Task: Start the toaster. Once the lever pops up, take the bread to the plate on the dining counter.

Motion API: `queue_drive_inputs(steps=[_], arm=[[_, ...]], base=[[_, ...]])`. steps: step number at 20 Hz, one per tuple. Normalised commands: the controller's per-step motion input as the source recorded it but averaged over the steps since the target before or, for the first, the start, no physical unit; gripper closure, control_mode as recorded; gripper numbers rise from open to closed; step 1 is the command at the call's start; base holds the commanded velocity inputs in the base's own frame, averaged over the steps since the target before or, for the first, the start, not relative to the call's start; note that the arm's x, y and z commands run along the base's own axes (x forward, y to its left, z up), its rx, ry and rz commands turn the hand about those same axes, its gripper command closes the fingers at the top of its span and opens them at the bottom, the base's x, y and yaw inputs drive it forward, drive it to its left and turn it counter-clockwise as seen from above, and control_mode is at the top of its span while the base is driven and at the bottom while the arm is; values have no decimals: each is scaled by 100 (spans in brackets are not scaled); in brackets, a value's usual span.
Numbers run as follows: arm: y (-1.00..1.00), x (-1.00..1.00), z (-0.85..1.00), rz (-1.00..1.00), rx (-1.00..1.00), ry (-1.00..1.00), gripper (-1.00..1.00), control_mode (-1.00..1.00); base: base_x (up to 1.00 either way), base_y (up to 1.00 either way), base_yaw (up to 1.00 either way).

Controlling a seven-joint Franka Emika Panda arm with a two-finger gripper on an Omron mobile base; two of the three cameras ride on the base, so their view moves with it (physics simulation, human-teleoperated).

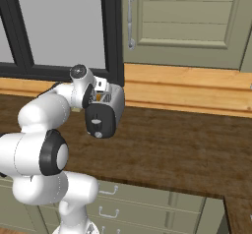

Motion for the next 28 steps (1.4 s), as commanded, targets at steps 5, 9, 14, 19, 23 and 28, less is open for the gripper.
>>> queue_drive_inputs(steps=[5,9,14,19,23,28], arm=[[0,0,0,0,0,0,-100,-100],[0,0,0,0,0,0,-100,-100],[0,0,0,0,0,0,-100,-100],[0,0,0,0,0,0,-100,-100],[0,0,0,0,0,0,-100,-100],[0,0,0,0,0,0,-100,-100]], base=[[0,0,0],[0,0,0],[0,0,0],[0,0,0],[0,0,0],[0,0,0]])
